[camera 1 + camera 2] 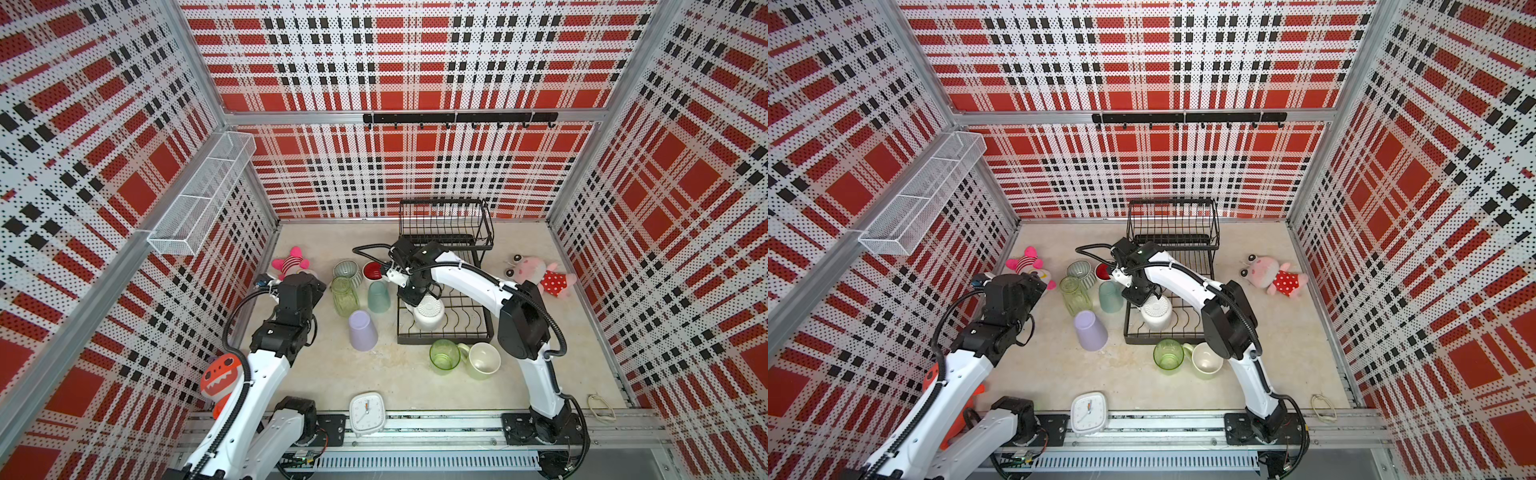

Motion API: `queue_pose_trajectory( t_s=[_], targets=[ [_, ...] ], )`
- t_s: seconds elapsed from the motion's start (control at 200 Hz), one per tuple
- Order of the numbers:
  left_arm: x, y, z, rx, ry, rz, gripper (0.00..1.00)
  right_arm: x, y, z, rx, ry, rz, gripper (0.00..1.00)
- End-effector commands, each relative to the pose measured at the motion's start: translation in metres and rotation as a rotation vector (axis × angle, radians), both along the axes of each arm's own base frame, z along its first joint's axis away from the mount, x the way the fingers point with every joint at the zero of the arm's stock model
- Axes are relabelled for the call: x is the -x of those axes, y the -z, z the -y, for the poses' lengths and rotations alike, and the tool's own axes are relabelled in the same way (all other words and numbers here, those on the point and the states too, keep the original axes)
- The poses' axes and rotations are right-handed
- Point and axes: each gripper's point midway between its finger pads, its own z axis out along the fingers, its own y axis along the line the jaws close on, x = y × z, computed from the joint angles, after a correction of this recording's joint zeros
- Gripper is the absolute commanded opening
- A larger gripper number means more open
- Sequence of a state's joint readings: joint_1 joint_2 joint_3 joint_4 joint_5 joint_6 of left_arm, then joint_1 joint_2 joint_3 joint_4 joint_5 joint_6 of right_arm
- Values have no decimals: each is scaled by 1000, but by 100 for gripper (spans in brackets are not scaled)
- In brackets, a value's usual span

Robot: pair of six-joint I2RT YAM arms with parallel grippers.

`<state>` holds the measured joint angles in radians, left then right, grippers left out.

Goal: Load cups into a dish rack
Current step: Move the cup to the dish rack.

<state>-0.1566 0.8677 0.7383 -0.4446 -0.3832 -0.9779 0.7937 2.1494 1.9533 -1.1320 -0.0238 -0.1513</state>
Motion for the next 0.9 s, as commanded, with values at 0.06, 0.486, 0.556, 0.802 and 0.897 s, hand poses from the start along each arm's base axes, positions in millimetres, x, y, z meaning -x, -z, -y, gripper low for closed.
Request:
queue_pose_trajectory(
  t_s=[0.06,0.486,0.556,0.802,0.897],
  targets=[
    [3,6,-4,-12,-6,-10,83,18,-12,-11,-43,-3,-53,7],
    [3,7,-5,-10,-9,-12,82,13,-16,-34,-100,79,-47,4],
    [4,8,-5,-11,-10,-13,83,8,-14,-32,-94,131,-37,4],
    [5,9,-5,-8,-7,-12,82,6,1,-29,-84,264,-78,4],
    [5,8,-5,-12,-3,-12,83,5,9,-18,-37,300,-78,6]
  ],
)
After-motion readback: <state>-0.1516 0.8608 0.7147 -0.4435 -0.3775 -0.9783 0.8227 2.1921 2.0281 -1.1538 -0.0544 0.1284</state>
